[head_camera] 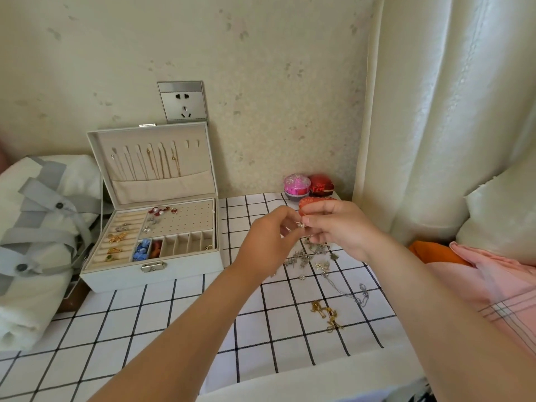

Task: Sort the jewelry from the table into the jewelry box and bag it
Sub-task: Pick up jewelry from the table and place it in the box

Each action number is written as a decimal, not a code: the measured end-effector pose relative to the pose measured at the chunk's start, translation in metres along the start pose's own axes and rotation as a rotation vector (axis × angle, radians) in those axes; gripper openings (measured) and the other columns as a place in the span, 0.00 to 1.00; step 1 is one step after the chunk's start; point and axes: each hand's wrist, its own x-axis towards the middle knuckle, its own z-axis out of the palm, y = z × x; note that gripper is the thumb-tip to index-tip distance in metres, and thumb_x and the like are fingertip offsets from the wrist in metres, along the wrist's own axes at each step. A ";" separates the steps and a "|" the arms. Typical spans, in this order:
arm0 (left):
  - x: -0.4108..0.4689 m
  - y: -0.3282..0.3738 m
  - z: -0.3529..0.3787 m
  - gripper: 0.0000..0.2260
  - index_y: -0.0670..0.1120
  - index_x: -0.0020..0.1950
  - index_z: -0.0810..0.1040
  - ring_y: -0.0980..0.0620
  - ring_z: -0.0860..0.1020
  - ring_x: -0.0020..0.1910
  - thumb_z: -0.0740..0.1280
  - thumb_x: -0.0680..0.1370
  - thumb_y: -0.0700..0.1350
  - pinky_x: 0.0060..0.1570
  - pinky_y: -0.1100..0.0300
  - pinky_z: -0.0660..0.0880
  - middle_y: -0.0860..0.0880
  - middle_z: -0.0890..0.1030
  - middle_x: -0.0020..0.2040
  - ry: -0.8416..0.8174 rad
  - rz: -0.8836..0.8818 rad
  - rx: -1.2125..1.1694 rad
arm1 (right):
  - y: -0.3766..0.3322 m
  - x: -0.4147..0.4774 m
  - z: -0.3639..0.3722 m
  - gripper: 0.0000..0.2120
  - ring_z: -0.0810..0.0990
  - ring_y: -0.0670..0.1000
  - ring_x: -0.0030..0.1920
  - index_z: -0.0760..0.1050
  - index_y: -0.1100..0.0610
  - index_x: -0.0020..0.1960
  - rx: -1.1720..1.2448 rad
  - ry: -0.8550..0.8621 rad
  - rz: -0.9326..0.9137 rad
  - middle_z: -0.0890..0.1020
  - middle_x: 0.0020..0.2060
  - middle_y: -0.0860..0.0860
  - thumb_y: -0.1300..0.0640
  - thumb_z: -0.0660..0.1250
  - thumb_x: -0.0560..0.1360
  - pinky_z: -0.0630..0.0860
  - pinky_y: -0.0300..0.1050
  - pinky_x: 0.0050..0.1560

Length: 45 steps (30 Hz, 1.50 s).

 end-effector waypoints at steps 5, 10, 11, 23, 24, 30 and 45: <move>0.007 0.002 0.001 0.03 0.52 0.47 0.80 0.59 0.77 0.38 0.71 0.77 0.44 0.40 0.69 0.74 0.56 0.81 0.40 0.023 -0.036 -0.023 | -0.001 -0.002 -0.003 0.10 0.86 0.53 0.38 0.80 0.60 0.56 -0.031 0.000 0.008 0.86 0.41 0.57 0.64 0.73 0.75 0.77 0.43 0.31; -0.003 -0.004 0.007 0.02 0.50 0.48 0.77 0.63 0.74 0.33 0.68 0.78 0.47 0.31 0.67 0.72 0.56 0.78 0.41 -0.027 -0.098 0.100 | 0.012 -0.001 -0.012 0.04 0.82 0.46 0.31 0.84 0.51 0.46 -0.643 -0.023 -0.072 0.86 0.40 0.47 0.55 0.70 0.78 0.78 0.41 0.34; -0.005 -0.006 0.008 0.02 0.50 0.47 0.76 0.64 0.74 0.33 0.68 0.78 0.47 0.30 0.68 0.71 0.56 0.77 0.41 -0.042 -0.102 0.136 | 0.015 -0.001 -0.014 0.04 0.82 0.43 0.33 0.85 0.50 0.45 -0.741 -0.052 -0.072 0.86 0.40 0.45 0.54 0.71 0.77 0.79 0.40 0.37; -0.019 -0.011 0.009 0.05 0.54 0.54 0.78 0.59 0.76 0.35 0.66 0.79 0.48 0.38 0.64 0.74 0.58 0.78 0.41 -0.127 -0.123 0.251 | 0.019 -0.006 -0.011 0.09 0.81 0.45 0.50 0.86 0.50 0.48 -1.034 -0.202 0.017 0.86 0.49 0.44 0.58 0.78 0.69 0.78 0.41 0.55; -0.019 -0.011 0.007 0.05 0.54 0.54 0.78 0.60 0.76 0.36 0.66 0.80 0.48 0.38 0.67 0.73 0.58 0.79 0.42 -0.124 -0.120 0.261 | 0.018 -0.005 -0.010 0.07 0.82 0.45 0.48 0.87 0.49 0.47 -1.005 -0.186 0.015 0.86 0.46 0.44 0.57 0.77 0.70 0.78 0.41 0.53; -0.025 -0.009 -0.010 0.03 0.54 0.50 0.79 0.59 0.77 0.39 0.66 0.80 0.47 0.37 0.71 0.74 0.56 0.77 0.47 -0.036 -0.088 0.230 | -0.003 -0.008 0.006 0.02 0.78 0.41 0.29 0.85 0.51 0.44 -0.721 -0.069 -0.077 0.81 0.28 0.37 0.54 0.74 0.74 0.70 0.32 0.28; -0.046 -0.016 -0.122 0.00 0.53 0.48 0.80 0.62 0.77 0.37 0.70 0.78 0.48 0.36 0.71 0.72 0.56 0.81 0.40 0.282 -0.156 0.027 | -0.040 -0.011 0.137 0.04 0.77 0.49 0.31 0.84 0.57 0.48 -0.170 -0.043 -0.133 0.87 0.41 0.52 0.56 0.73 0.76 0.67 0.41 0.27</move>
